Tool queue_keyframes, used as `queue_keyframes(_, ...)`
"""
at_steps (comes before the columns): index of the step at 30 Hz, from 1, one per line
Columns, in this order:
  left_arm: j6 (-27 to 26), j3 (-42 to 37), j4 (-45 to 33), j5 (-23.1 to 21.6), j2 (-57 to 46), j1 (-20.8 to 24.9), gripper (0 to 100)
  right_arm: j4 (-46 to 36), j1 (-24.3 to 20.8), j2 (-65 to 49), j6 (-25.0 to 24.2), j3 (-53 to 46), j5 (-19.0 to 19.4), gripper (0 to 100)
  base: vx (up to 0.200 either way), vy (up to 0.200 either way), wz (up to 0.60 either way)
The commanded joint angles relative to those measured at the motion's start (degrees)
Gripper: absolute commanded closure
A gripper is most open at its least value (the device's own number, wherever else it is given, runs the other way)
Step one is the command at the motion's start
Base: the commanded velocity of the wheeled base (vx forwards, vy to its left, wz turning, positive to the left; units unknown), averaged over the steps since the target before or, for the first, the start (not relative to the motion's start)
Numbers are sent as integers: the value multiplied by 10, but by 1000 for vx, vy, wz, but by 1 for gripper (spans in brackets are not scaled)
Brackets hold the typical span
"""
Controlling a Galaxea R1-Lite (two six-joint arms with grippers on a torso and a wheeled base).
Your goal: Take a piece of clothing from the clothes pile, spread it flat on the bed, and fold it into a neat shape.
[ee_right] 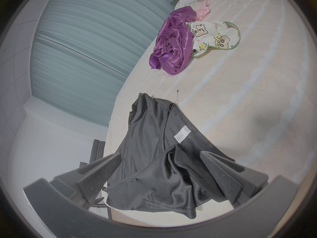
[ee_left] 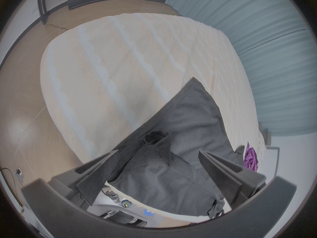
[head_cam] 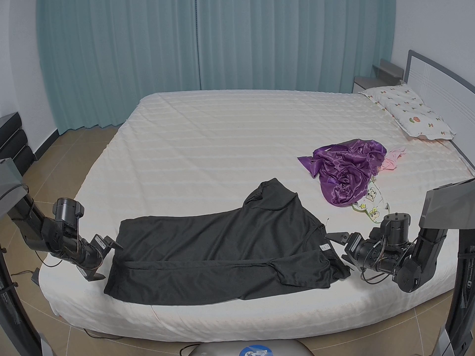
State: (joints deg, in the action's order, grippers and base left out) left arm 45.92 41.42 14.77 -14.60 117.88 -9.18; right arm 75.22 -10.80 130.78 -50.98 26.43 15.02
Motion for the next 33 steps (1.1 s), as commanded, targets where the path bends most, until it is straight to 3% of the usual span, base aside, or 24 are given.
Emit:
queue_keyframes(1, -152, -69, 9, -16, -6, -29, 0, 0, -1, -1, 1, -2, -1, 0, 0, 0, 0)
queue_keyframes(3, -223, -94, 24, -43, -10, -51, 0, 0, -1, 0, 1, -2, -1, 0, 0, 0, 0)
queue_keyframes(6, -287, -125, 50, -86, -14, -67, 0, 0, -1, 0, 1, -2, -1, 0, 0, 0, 0)
queue_keyframes(9, -347, -134, 89, -90, -2, -68, 0, 0, -1, 0, 2, -2, -1, 0, 0, 0, 0)
queue_keyframes(16, -400, -144, 132, -94, 22, -61, 0, 0, -1, 0, 3, -1, -1, 0, 0, 0, 0)
queue_keyframes(23, -409, -145, 162, -87, 53, -52, 0, 0, -3, -3, 2, -1, 1, 0, 0, 0, 0)
queue_keyframes(24, -409, -145, 165, -86, 58, -51, 100, 0, -4, -3, 2, -1, 1, 0, 0, 0, 0)
queue_keyframes(33, -409, -170, 192, -32, 66, -45, 100, 0, -4, -3, 2, -2, 0, 0, 0, 0, 0)
